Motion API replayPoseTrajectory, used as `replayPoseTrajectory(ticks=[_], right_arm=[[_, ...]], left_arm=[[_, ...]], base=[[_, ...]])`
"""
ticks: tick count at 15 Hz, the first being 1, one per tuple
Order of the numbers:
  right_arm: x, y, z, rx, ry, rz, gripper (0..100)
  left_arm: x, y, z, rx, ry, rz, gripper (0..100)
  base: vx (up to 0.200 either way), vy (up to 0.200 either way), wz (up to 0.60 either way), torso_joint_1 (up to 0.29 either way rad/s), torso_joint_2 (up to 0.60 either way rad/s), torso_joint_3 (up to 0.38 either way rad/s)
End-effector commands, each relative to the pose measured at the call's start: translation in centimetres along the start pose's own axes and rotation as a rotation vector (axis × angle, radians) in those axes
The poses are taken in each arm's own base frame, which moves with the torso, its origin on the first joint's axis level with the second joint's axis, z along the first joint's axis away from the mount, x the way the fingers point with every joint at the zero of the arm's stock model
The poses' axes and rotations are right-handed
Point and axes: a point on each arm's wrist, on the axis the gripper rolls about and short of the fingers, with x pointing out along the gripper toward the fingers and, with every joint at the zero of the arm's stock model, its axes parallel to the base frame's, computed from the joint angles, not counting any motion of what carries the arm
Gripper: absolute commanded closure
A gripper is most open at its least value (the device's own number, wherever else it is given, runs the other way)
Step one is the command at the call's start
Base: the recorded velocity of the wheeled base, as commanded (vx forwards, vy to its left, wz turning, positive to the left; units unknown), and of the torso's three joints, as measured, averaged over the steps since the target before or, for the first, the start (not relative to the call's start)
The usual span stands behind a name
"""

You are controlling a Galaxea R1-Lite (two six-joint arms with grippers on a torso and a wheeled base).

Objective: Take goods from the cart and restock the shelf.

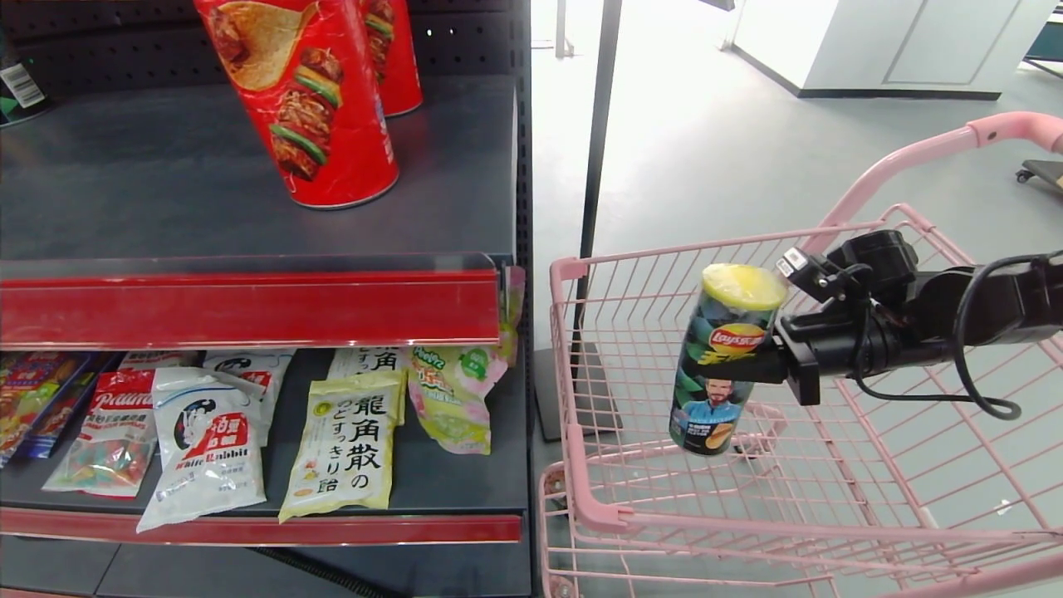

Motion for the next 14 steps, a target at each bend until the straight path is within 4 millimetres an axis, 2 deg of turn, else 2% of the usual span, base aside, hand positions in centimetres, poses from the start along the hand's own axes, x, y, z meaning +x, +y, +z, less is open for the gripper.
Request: replayPoseTrajectory(ticks=[1, 2, 3, 5, 8, 10, 12, 13, 14], right_arm=[[-1.2, 0.6, 2.5, -0.057, -0.019, -0.03, 100], [-2.0, 1.3, 3.7, -0.06, -0.025, -0.041, 100], [-3.8, 3.1, 5.7, -0.032, -0.034, -0.065, 100], [-6.1, 5.8, 8.3, -0.006, -0.054, -0.101, 100], [-8.5, 10.1, 12.0, -0.016, -0.104, -0.146, 100], [-9.8, 13.4, 13.7, -0.004, -0.127, -0.157, 100], [-9.6, 17.7, 13.5, 0.054, -0.103, -0.083, 100], [-9.3, 18.3, 13.2, 0.063, -0.093, -0.064, 100], [-7.8, 19.4, 12.2, 0.076, -0.042, -0.021, 100]], left_arm=[[0.0, 0.0, 0.0, 0.0, 0.0, 0.001, 0], [0.0, 0.0, 0.0, 0.0, 0.0, 0.001, 0], [0.0, 0.0, 0.0, 0.0, 0.0, 0.001, 0], [0.0, 0.0, 0.0, 0.0, 0.0, 0.001, 0], [0.0, 0.0, 0.0, 0.0, 0.0, 0.001, 0], [0.0, 0.0, 0.0, 0.0, 0.0, 0.001, 0], [0.0, 0.0, 0.0, 0.0, 0.0, 0.001, 0], [0.0, 0.0, 0.0, 0.0, 0.0, 0.001, 0], [0.0, 0.0, 0.0, 0.0, 0.0, 0.001, 0]], base=[[0.0, 0.0, 0.0, 0.0, 0.0, 0.0], [0.0, 0.0, 0.0, 0.0, 0.0, 0.0], [0.0, 0.0, 0.0, 0.0, 0.0, 0.0], [0.0, 0.0, 0.0, 0.0, 0.0, 0.0], [0.0, 0.0, 0.0, 0.0, 0.0, 0.0], [0.0, 0.0, 0.0, 0.0, 0.0, 0.0], [0.0, 0.0, 0.0, 0.0, 0.0, 0.0], [0.0, 0.0, 0.0, 0.0, 0.0, 0.0], [0.0, 0.0, 0.0, 0.0, 0.0, 0.0]])
